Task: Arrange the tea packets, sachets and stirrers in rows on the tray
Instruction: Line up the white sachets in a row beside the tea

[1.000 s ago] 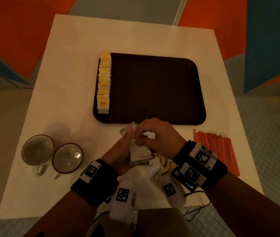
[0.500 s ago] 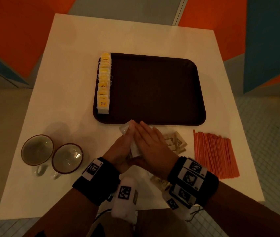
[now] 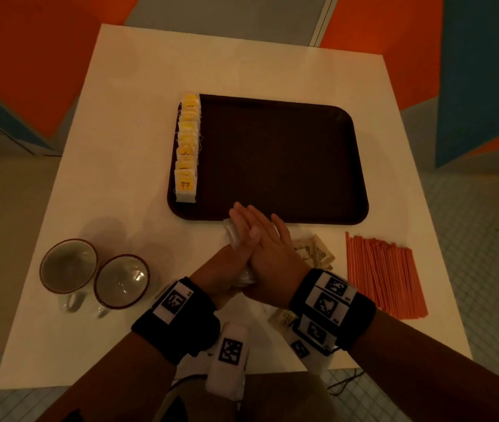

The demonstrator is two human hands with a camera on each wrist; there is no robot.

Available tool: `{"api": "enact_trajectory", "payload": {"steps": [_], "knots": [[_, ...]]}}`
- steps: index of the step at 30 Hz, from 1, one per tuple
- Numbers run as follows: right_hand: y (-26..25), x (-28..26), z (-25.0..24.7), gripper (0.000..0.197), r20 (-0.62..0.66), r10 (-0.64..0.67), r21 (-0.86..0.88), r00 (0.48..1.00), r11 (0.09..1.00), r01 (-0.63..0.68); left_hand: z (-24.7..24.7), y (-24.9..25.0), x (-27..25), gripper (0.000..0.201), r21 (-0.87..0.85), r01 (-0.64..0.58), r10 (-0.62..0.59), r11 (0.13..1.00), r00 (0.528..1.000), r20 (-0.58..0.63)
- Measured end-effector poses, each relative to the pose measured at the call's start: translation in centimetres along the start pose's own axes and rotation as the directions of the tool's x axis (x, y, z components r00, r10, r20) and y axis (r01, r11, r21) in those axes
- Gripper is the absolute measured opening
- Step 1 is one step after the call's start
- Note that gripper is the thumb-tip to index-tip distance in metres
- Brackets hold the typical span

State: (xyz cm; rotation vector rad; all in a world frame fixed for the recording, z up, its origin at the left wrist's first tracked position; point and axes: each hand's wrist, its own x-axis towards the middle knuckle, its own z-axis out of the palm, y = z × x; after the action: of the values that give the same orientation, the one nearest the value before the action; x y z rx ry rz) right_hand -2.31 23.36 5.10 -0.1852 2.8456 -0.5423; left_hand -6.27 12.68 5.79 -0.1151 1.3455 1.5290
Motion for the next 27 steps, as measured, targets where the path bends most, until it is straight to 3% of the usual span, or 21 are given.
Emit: {"api": "enact_trajectory", "payload": {"steps": [2, 10, 13, 16, 18, 21, 24, 27], "knots": [[0.1, 0.2, -0.3, 0.115, -0.019, -0.010, 0.020, 1.000, 1.000, 0.011, 0.0, -0.1, 0.0, 0.071, -0.001, -0.012, 0.012, 1.000, 1.000, -0.003], [0.5, 0.2, -0.1, 0.086, -0.041, -0.043, 0.131, 0.998, 0.990, 0.048, -0.2, -0.1, 0.1, 0.058, -0.097, -0.011, 0.008, 0.995, 0.999, -0.032], [0.8, 0.3, 0.1, 0.081, -0.011, -0.062, 0.110, 0.998, 0.992, 0.062, -0.2, 0.0, 0.1, 0.051, -0.092, 0.014, -0.023, 0.996, 0.995, -0.096], [0.9, 0.2, 0.3, 0.079, -0.010, -0.075, 0.071, 0.997, 0.995, 0.075, 0.0, 0.3, 0.2, 0.045, -0.055, 0.061, -0.065, 0.997, 0.995, -0.076], [0.5, 0.4, 0.6, 0.070, -0.040, -0.091, 0.094, 0.995, 0.991, 0.094, 0.0, 0.2, 0.3, 0.037, 0.010, 0.043, -0.042, 0.999, 0.997, -0.070], [0.2, 0.8, 0.7, 0.064, -0.051, -0.066, 0.145, 0.997, 0.987, 0.073, 0.2, -0.1, 0.5, 0.047, 0.093, 0.007, -0.001, 0.996, 0.998, -0.063], [0.3, 0.8, 0.1, 0.055, -0.117, 0.000, 0.064, 0.993, 0.998, 0.007, 0.1, -0.3, 0.7, 0.020, 0.113, -0.051, 0.060, 0.992, 0.995, -0.079], [0.0, 0.5, 0.3, 0.047, -0.244, 0.043, 0.011, 0.969, 0.999, -0.041, 0.2, -0.4, 1.0, 0.040, 0.068, -0.134, 0.140, 0.989, 0.986, -0.093]]}}
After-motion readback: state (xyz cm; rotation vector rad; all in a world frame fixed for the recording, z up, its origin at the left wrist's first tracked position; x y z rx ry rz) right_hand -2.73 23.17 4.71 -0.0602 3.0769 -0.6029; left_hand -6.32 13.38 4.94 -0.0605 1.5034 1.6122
